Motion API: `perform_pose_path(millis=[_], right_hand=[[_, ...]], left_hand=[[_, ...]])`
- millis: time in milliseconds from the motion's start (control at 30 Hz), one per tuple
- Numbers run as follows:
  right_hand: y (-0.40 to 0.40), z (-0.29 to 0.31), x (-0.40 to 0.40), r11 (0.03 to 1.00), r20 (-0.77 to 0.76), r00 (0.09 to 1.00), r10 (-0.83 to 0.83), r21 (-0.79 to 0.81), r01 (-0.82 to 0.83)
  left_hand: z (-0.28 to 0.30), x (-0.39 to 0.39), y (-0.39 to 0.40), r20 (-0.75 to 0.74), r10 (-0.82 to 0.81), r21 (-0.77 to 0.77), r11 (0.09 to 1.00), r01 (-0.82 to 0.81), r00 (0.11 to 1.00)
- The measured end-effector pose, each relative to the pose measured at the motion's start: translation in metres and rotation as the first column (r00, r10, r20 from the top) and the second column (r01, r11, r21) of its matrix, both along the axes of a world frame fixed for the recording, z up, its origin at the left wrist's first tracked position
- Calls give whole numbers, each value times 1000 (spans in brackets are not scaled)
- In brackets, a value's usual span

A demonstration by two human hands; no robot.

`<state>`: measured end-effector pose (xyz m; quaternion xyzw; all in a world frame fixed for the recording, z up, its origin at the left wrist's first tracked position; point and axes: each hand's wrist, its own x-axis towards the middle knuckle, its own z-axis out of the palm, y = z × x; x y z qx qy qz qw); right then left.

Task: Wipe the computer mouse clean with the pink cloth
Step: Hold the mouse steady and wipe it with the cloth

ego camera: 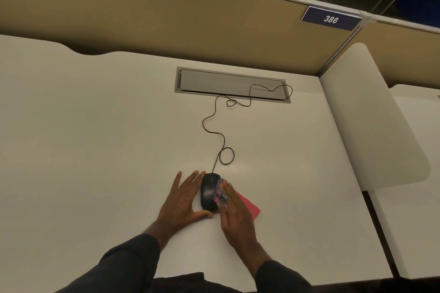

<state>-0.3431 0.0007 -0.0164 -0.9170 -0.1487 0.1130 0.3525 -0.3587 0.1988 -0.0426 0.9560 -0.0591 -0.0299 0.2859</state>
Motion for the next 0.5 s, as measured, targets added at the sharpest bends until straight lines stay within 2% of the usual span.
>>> perform_pose_path(millis=[233,500], right_hand=[[22,11,50,993,-33,996,83,-77,-85],[18,6,40,992,-45,993,106,-60,-109]], left_hand=[[0,1,1,10,-4,9,1000,4,1000],[0,0,1,-9,2,10,1000,-2,1000]])
